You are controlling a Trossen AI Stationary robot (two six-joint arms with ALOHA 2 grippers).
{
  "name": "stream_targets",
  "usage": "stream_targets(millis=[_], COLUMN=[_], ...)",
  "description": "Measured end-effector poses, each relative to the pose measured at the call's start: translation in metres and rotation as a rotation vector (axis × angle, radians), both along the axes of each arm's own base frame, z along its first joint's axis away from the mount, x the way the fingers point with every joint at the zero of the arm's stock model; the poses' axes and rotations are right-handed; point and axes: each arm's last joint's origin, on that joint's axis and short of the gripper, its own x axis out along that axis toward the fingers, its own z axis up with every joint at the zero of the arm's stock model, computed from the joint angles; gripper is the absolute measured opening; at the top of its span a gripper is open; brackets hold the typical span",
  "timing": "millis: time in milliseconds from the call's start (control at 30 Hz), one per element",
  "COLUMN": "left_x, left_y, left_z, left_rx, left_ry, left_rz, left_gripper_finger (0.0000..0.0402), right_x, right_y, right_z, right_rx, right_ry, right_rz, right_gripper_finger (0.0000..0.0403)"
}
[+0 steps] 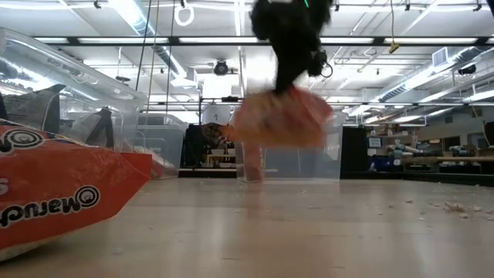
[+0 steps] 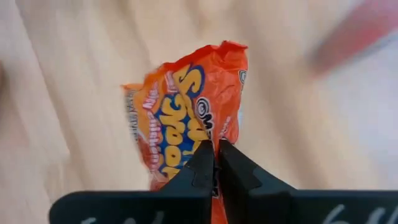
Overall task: Sort Maruchan noodles
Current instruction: Put the center orange noodle into the top transparent bin
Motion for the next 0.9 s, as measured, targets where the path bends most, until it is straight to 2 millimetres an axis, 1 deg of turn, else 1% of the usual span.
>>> stream_targets(millis=[100,200,300,367,400,500,600,733,800,900], left_x=[0.000,0.000,0.000,0.000,0.000,0.001,0.001,0.001,0.002,0.002], left_y=[0.000,0.000,0.000,0.000,0.000,0.000,0.000,-0.001,-0.002,-0.002], left_z=[0.000,0.000,0.000,0.001,0.002,0.005,0.005,0.005,0.005,0.006], left_rx=[0.003,0.006,0.032,0.045,0.050,0.063,0.046,0.033,0.029,0.032], left_ry=[0.001,0.002,0.008,0.000,-0.009,-0.030,-0.038,-0.046,-0.050,-0.054], left_rz=[0.000,-0.001,-0.006,-0.007,-0.007,-0.006,-0.021,-0.075,-0.103,-0.109], left_gripper_finger=[0.0188,0.0188,0.0188,0.0188,0.0188,0.0188,0.0188,0.0188,0.0188,0.0188], right_x=[0.003,-0.001,-0.010,-0.016,-0.019,-0.029,-0.032,-0.023,-0.014,-0.001], right_y=[-0.006,-0.015,-0.032,-0.051,-0.061,-0.092,-0.118,-0.140,-0.148,-0.155], right_z=[0.052,0.092,0.118,0.127,0.128,0.124,0.109,0.072,0.055,0.025], right_rx=[-0.106,-0.191,-0.311,-0.376,-0.395,-0.408,-0.394,-0.361,-0.364,-0.362], right_ry=[-0.098,-0.186,-0.235,-0.245,-0.238,-0.196,-0.132,-0.002,0.049,0.153], right_rz=[-0.117,-0.252,-0.417,-0.541,-0.599,-0.745,-0.827,-0.874,-0.885,-0.884], right_gripper_finger=[0.0016,0.0015,0.0015,0.0015,0.0015,0.0015,0.0015,0.0015,0.0015,0.0015])
